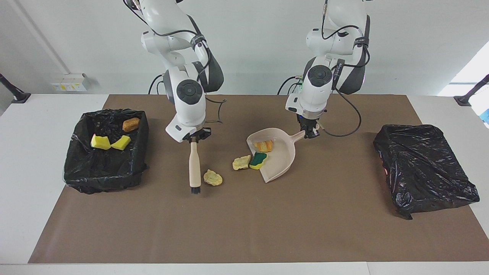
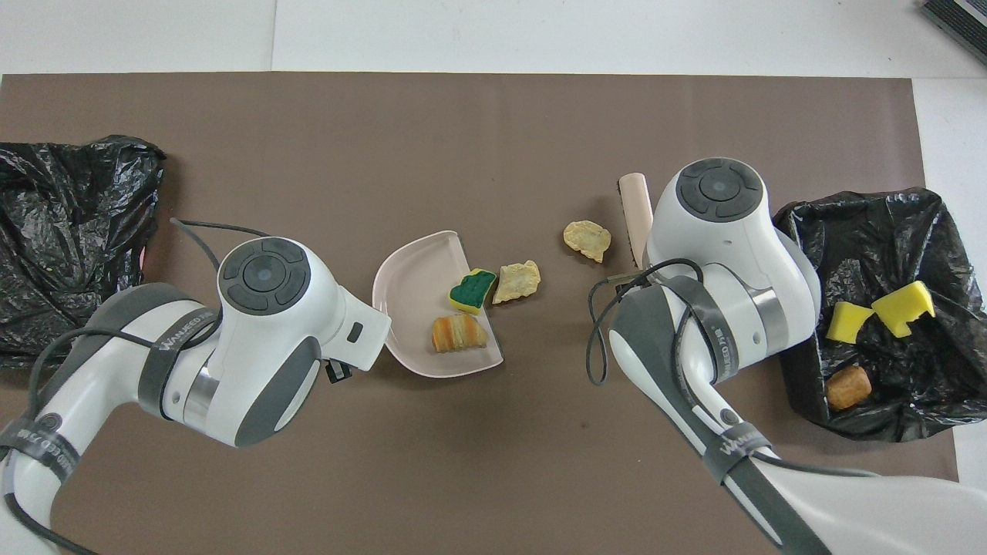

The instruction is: Sweep and dump trash in bin

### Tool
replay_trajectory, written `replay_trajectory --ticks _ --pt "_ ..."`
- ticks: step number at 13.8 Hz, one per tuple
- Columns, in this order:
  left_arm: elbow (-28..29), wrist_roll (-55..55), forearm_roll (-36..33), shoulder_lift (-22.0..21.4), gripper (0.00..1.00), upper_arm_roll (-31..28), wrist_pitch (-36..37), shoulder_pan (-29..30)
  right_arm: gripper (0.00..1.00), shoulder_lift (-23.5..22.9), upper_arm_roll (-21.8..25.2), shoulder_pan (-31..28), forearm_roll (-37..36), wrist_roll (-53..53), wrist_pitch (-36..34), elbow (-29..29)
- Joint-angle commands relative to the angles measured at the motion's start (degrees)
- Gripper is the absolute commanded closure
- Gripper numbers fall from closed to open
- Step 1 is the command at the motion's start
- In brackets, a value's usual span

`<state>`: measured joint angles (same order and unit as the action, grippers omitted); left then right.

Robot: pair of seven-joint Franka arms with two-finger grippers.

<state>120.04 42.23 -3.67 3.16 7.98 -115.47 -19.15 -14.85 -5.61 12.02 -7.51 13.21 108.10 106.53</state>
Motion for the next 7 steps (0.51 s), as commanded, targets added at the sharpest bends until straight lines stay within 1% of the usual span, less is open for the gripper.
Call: replay_trajectory --ticks 1,3,6,7 --pt "2.04 -1.72 0.86 -1.75 1.0 -0.43 -1.69 -0.62 1.0 -2.45 -1.24 1.5 -1.64 -1.69 4.21 2.01" --pt "2.12 -1.72 1.12 -1.75 1.0 -0.51 -1.69 -0.53 1.0 -2.72 -1.51 5.36 -0.23 -2.83 4.13 1.93" --pt "2.21 -1.72 1.21 -1.84 1.0 -0.43 -1.69 -0.53 1.0 -4.13 -2.13 10.55 6.96 -2.4 5.53 0.44" --pt "2.91 -1.72 2.78 -2.1 1.0 -0.51 -1.95 -0.45 1.0 -4.13 -2.21 11.7 8.28 -2.4 5.89 0.43"
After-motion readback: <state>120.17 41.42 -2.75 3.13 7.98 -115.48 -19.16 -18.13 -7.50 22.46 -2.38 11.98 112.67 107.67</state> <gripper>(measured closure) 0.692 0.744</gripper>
